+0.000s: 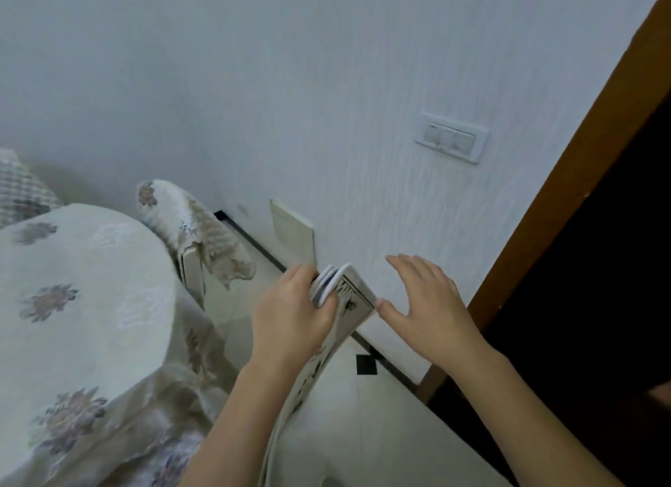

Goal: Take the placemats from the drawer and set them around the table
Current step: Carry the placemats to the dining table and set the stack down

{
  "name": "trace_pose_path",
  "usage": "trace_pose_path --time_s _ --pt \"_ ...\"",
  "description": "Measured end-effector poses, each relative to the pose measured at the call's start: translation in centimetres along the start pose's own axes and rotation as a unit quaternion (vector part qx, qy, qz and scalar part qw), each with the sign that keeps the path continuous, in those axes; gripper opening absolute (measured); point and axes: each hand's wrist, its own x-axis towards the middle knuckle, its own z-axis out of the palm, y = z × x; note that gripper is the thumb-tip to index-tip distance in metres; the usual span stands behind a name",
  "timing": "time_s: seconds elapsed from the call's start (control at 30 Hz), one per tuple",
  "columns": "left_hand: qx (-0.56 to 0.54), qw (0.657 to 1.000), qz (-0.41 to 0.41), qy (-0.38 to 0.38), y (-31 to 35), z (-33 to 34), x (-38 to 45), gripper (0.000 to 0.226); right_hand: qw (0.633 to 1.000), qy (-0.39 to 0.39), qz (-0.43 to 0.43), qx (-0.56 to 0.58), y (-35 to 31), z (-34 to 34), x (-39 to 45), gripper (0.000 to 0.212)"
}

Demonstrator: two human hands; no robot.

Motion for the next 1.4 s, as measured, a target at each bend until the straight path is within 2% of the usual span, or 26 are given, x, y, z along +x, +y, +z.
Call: trace_pose_path --time_s 0.17,0.3,0.47,0.73,0.93,1.0,1.2,1.3,1.4 --pt "-0.009 1.0 -0.007 0.012 -2.5 1.0 6.6 0.021 1.0 0.022 -0.014 0.002 -0.3 -0.3 6.6 0.067" --pt "-0.032 0.997 -0.065 0.035 -5.1 0.1 9.6 0.022 0.999 0.021 -0.037 0.016 -1.4 0.8 11.0 0.066" --pt "-0.054 0.983 -0.141 0.108 -8.7 -1.6 12.5 0.018 0.996 -0.014 -0.092 0.013 -4.2 3.9 17.7 0.067" --pt "0.063 0.96 -0.182 0.205 -14.5 -5.3 17.4 0.021 0.972 -0.072 -0.217 0.052 -10.9 9.8 29.1 0.066" --pt "0.143 0.912 -0.261 0.281 -18.7 -8.8 21.2 0.02 0.937 -0.104 -0.316 0.11 -17.8 12.4 38.0 0.072" --pt "0.157 0.889 -0.301 0.308 -19.9 -9.6 21.8 0.022 0.922 -0.11 -0.352 0.119 -20.0 13.4 40.2 0.075" --pt "0.18 0.811 -0.392 0.394 -21.9 -11.8 19.9 0.02 0.862 -0.17 -0.455 0.145 -26.0 16.8 42.5 0.067" --pt "0.196 0.792 -0.397 0.421 -22.3 -13.0 19.4 0.019 0.835 -0.197 -0.492 0.148 -28.7 18.3 42.4 0.068" --pt "0.224 0.785 -0.404 0.412 -23.9 -13.9 19.5 0.018 0.815 -0.209 -0.52 0.146 -31.2 19.7 42.7 0.067"
